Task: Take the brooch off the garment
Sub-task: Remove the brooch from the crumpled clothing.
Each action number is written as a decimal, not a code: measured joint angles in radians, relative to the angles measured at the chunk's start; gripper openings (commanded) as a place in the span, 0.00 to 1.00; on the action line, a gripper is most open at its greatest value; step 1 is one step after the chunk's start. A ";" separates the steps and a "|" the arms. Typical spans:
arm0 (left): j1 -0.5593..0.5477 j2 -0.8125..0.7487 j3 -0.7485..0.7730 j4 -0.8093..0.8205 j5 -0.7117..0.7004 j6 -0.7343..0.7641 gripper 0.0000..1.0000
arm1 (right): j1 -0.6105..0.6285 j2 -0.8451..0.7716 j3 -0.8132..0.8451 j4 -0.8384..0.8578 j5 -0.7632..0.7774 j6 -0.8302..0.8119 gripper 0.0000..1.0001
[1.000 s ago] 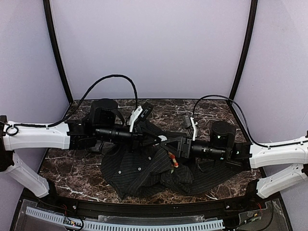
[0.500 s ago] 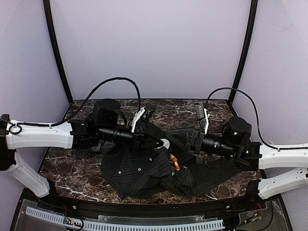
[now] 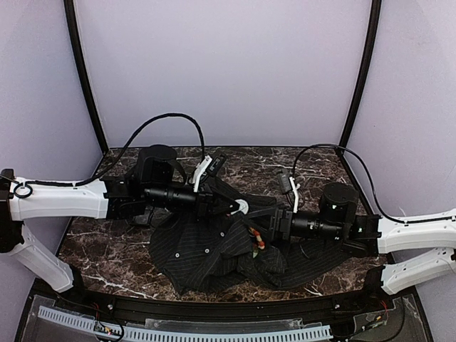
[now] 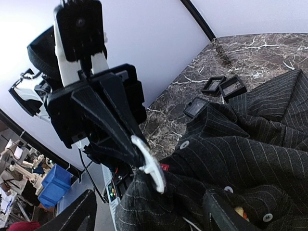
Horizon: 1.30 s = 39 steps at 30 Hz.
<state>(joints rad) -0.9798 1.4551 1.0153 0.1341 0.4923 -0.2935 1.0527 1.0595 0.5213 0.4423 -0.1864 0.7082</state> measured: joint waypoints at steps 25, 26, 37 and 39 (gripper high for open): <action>0.003 0.000 0.000 -0.009 -0.065 0.021 0.01 | 0.048 0.097 0.031 -0.053 0.047 -0.014 0.00; 0.003 0.000 0.000 -0.010 -0.066 0.024 0.01 | 0.048 0.096 0.031 -0.053 0.058 -0.011 0.00; 0.003 0.000 0.006 -0.066 -0.116 0.052 0.01 | 0.048 -0.007 0.026 -0.066 0.177 0.006 0.00; 0.003 0.001 0.012 -0.077 -0.125 0.055 0.01 | 0.048 -0.029 0.020 -0.073 0.201 0.008 0.00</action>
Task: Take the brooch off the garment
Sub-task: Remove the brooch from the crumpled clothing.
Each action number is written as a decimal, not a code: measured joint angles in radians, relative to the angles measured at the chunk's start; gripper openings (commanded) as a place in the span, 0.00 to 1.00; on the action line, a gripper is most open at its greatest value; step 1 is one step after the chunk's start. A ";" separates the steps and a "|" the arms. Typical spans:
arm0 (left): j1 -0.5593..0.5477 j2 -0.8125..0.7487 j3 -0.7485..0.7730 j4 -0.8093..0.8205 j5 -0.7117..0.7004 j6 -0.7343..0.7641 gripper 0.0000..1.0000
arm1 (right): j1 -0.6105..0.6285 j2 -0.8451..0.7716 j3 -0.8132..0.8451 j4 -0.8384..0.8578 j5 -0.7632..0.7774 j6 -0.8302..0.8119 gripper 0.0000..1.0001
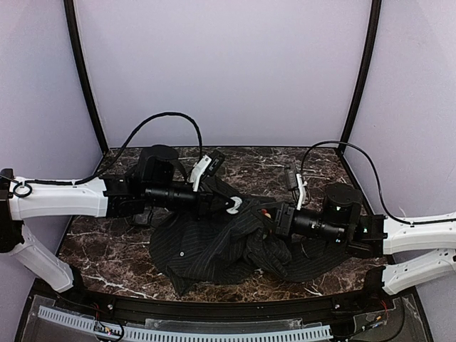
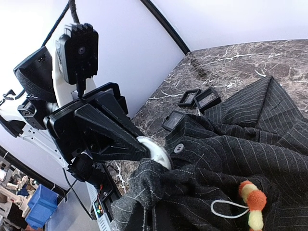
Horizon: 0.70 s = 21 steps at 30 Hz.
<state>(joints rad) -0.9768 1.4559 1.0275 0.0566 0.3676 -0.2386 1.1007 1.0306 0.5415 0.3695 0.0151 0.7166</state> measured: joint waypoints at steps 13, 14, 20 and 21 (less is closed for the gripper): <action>0.050 -0.006 0.004 -0.046 -0.092 0.002 0.01 | 0.000 -0.080 -0.021 -0.129 0.095 -0.002 0.00; 0.058 -0.015 0.004 -0.049 -0.100 0.002 0.01 | 0.000 -0.077 -0.022 -0.145 0.095 -0.001 0.00; 0.091 -0.119 0.004 -0.045 -0.124 0.003 0.01 | 0.000 -0.027 -0.028 -0.193 0.079 -0.008 0.59; 0.092 -0.137 0.004 -0.042 -0.124 0.003 0.01 | 0.000 -0.023 -0.028 -0.191 0.075 -0.007 0.69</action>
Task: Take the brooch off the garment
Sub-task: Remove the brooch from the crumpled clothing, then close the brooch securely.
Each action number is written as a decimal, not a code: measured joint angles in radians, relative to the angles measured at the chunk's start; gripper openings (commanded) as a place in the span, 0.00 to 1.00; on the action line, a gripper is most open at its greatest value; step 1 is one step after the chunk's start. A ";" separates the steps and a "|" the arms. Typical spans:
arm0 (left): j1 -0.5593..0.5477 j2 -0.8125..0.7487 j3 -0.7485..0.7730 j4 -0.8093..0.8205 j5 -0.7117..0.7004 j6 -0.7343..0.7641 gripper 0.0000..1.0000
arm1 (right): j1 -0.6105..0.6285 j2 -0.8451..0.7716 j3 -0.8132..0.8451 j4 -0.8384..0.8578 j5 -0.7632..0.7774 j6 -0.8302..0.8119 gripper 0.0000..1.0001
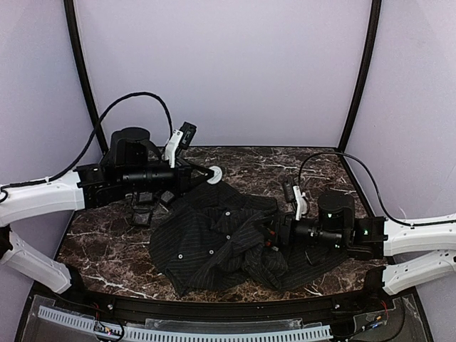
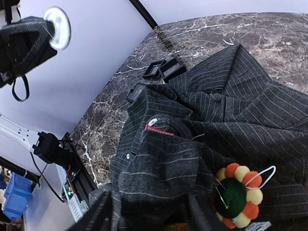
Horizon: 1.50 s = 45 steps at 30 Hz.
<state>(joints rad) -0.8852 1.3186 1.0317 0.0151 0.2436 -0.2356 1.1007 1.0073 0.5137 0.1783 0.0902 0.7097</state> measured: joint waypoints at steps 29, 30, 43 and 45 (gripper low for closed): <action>0.086 -0.080 -0.066 0.274 0.451 -0.126 0.01 | 0.030 0.243 0.196 0.446 -0.183 -0.154 0.63; 0.086 -0.074 -0.066 0.277 0.457 -0.129 0.01 | 0.030 0.250 0.205 0.460 -0.184 -0.156 0.61; 0.085 -0.053 -0.068 0.292 0.482 -0.142 0.01 | 0.030 0.323 0.275 0.520 -0.206 -0.176 0.43; 0.084 -0.053 -0.068 0.292 0.483 -0.142 0.01 | 0.030 0.325 0.275 0.522 -0.206 -0.175 0.42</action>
<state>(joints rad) -0.8009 1.2659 0.9638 0.3073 0.7261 -0.3779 1.1309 1.3327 0.7887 0.7002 -0.1158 0.5343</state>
